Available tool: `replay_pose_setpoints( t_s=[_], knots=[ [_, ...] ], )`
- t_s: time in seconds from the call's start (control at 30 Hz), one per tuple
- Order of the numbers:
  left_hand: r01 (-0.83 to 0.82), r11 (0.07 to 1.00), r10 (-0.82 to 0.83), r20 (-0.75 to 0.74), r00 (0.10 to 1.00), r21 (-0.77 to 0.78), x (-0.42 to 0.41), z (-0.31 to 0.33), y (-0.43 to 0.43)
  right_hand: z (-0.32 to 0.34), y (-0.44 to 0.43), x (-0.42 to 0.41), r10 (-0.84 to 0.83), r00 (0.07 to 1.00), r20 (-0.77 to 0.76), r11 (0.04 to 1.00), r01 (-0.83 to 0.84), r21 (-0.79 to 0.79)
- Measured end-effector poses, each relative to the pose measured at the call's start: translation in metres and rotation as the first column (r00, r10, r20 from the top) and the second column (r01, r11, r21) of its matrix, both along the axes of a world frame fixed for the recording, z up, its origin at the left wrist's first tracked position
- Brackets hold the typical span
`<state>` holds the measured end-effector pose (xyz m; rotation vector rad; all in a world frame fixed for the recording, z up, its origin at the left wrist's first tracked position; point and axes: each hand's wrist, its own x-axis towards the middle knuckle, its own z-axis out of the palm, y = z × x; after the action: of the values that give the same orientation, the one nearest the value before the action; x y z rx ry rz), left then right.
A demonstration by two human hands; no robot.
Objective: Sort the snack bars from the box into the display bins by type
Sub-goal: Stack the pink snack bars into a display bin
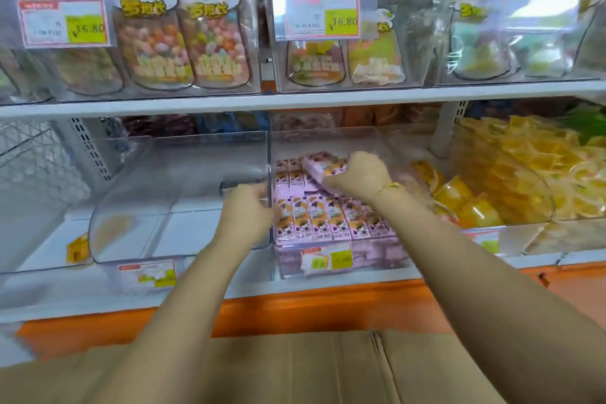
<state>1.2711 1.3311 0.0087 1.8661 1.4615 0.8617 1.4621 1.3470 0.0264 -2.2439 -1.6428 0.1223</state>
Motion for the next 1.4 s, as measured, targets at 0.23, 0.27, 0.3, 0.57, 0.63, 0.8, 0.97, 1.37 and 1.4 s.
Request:
replay_pose_setpoints(
  t_s=[0.23, 0.27, 0.3, 0.57, 0.63, 0.8, 0.97, 1.37, 1.4],
  knots=[
    [0.094, 0.996, -0.093, 0.081, 0.992, -0.005, -0.011, -0.011, 0.013, -0.022, 0.08, -0.059, 0.062, 0.978, -0.198, 0.998, -0.066, -0.014],
    [0.104, 0.995, -0.103, 0.094, 0.99, -0.006, -0.012, -0.011, 0.014, -0.023, 0.085, -0.06, 0.058, 0.977, -0.207, 0.998, -0.062, -0.015],
    [0.109, 0.994, -0.108, 0.103, 0.989, -0.006, -0.012, -0.012, 0.014, -0.024, 0.088, -0.058, 0.051, 0.977, -0.209, 0.999, -0.054, -0.009],
    [0.085, 0.996, -0.084, 0.081, 0.993, -0.012, -0.008, -0.01, 0.01, -0.027, 0.072, -0.026, 0.098, 0.952, -0.288, 0.995, -0.09, 0.042],
    [0.074, 0.997, -0.073, 0.069, 0.995, -0.015, -0.007, -0.009, 0.009, -0.026, 0.073, -0.028, 0.085, 0.956, -0.282, 0.996, -0.077, 0.038],
    [0.054, 0.998, -0.053, 0.045, 0.998, -0.033, -0.006, -0.01, 0.008, -0.025, 0.073, -0.04, 0.06, 0.947, -0.315, 0.997, -0.044, 0.058],
    [0.009, 1.0, -0.006, -0.134, 0.991, 0.018, -0.001, -0.002, 0.0, -0.021, 0.079, -0.045, 0.09, 0.968, -0.235, 0.995, -0.08, 0.05],
    [0.442, 0.89, -0.384, -0.34, 0.859, 0.112, 0.1, 0.011, 0.05, 0.01, -0.016, 0.072, -0.025, 0.929, 0.37, 0.97, -0.066, 0.232],
    [0.46, 0.884, -0.407, -0.348, 0.845, 0.083, 0.112, 0.009, 0.061, 0.01, -0.019, 0.077, -0.017, 0.929, 0.369, 0.968, -0.076, 0.237]
  ],
)
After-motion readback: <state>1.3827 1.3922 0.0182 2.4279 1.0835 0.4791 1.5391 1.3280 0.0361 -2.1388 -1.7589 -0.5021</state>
